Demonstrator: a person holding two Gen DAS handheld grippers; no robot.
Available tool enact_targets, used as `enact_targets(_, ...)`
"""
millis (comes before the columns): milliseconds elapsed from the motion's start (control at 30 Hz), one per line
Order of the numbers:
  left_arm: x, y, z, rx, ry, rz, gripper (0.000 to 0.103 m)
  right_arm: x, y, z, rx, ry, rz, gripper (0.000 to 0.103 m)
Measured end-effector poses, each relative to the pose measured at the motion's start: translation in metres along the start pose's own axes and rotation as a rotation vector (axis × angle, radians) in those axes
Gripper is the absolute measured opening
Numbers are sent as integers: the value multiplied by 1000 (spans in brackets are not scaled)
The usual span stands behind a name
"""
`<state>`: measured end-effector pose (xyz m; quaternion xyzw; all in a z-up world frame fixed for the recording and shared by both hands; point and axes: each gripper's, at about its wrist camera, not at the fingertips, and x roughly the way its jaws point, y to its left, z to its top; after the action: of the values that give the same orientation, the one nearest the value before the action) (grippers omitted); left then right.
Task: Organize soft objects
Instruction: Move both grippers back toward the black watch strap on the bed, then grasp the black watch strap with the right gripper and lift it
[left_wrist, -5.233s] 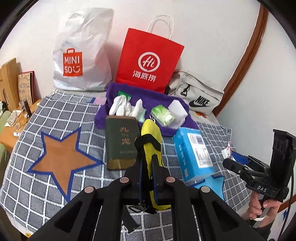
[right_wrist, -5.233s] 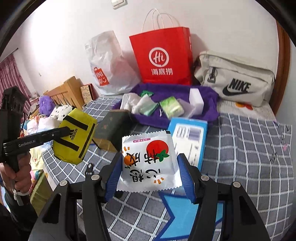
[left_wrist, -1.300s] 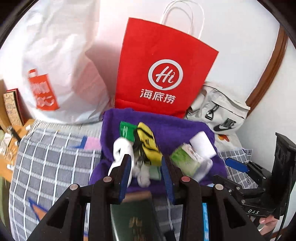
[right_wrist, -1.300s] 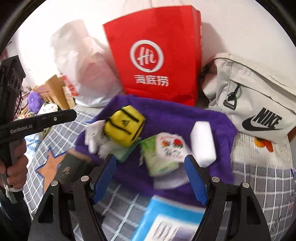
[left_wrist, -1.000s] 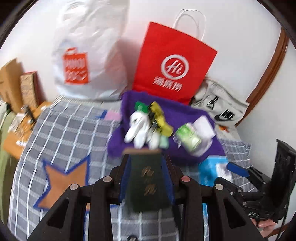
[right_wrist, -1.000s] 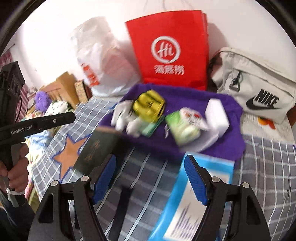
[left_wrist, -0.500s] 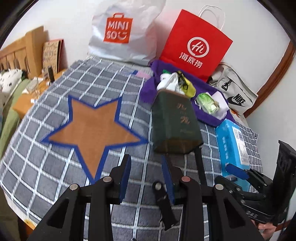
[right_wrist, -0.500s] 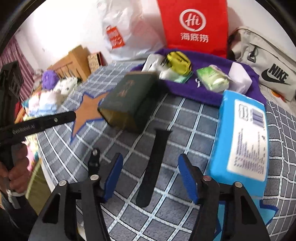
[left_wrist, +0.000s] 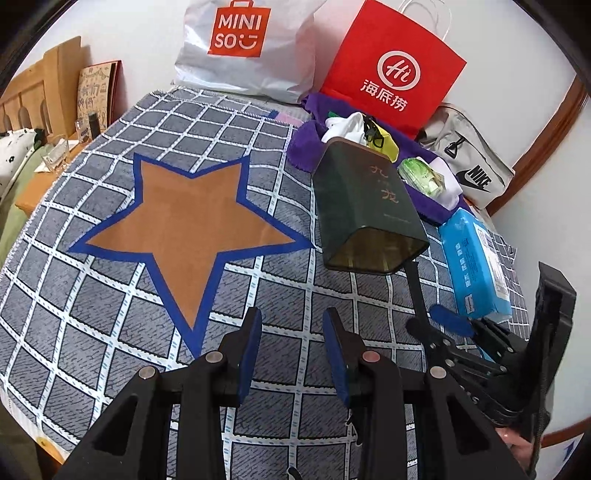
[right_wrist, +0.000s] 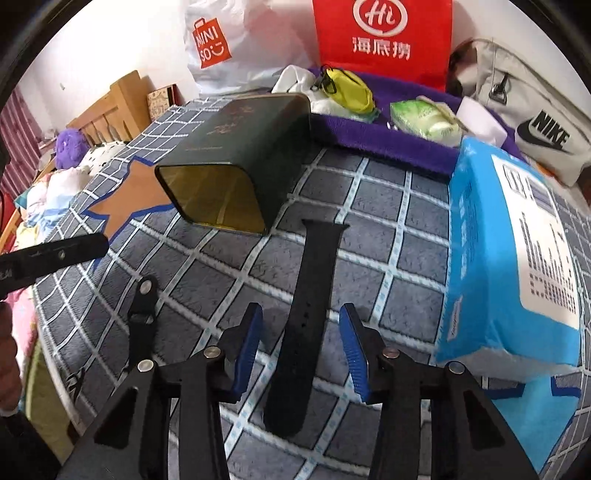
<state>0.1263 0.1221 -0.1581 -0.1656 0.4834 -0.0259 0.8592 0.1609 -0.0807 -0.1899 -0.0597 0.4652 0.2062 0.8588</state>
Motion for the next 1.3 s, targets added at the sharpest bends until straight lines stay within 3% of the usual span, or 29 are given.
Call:
enact_targets(67,1,0,-1,-1,3,2,33,2,2,1,-14,-21,-15,44)
enact_targets(167,0,-1,-3,-5,4,3,33,1,-2,1,-23,-32,-24,22)
enact_targets(267,-3,-3,-5,-2,0,-3,33,-6,-10,-6,-15,-5,37,22)
enact_targets(433,-5,-7,-11,8,0,-8,40,-20,-9,-22,-21,16,41,23)
enact_targets(633,-7,-11,-18,26,14,10,42,-17,-15,-24,33,-37,83,27)
enact_targets(767,-2,-17,-29,47,40,19,43,-17,-11,-26,-9,-62,60,22)
enact_targets(900,6,-23,-38,52,74,24,43,-24,-21,-28,30,-51,112,21)
enact_targets(1100,15,-41,-48,92,108,23,43,-50,-31,-40,26,-73,99,21)
enact_targets(1300,26,-69,-50,185,75,84,48,-72,-40,-58,29,-93,100,20)
